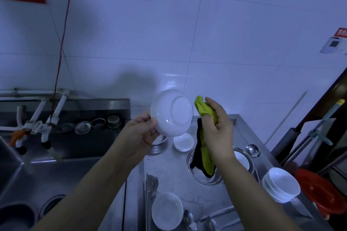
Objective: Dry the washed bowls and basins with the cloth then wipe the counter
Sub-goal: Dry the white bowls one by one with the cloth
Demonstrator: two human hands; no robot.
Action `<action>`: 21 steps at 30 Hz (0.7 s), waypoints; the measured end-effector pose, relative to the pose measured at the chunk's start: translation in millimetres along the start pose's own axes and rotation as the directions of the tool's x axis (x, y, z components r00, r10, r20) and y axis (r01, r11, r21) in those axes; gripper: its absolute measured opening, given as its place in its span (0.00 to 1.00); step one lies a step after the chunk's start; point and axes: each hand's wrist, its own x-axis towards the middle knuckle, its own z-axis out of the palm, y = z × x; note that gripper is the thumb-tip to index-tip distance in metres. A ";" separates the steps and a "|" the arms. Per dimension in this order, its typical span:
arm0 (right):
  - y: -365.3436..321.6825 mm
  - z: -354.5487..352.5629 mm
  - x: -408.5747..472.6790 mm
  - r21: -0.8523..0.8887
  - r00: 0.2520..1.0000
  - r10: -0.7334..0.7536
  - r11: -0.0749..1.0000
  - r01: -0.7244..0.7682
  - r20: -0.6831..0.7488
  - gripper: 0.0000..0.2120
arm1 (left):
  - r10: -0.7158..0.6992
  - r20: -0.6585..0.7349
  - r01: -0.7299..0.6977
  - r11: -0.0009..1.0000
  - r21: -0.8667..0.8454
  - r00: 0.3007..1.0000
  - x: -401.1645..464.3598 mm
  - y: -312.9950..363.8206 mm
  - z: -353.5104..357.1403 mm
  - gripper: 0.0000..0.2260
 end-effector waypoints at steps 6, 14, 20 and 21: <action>-10.1 17.9 -18.5 -0.271 0.890 -0.408 0.850 0.451 0.202 0.19 | -0.018 -0.003 0.018 1.000 -0.015 1.000 0.0 -6.5 8.9 0.14; 7.4 -10.7 -6.2 -0.281 0.721 -0.576 0.671 0.686 0.385 0.17 | -0.051 -0.052 0.047 0.996 -0.082 0.997 3.5 4.5 3.6 0.14; -4.5 5.7 6.1 -0.323 0.766 -0.563 0.695 0.642 0.311 0.18 | -0.083 -0.016 0.083 0.996 -0.028 0.996 0.9 1.5 1.7 0.12; -6.0 11.0 2.4 -0.308 0.764 -0.567 0.701 0.644 0.307 0.18 | -0.073 -0.018 0.073 0.997 -0.018 0.997 1.2 2.2 0.5 0.13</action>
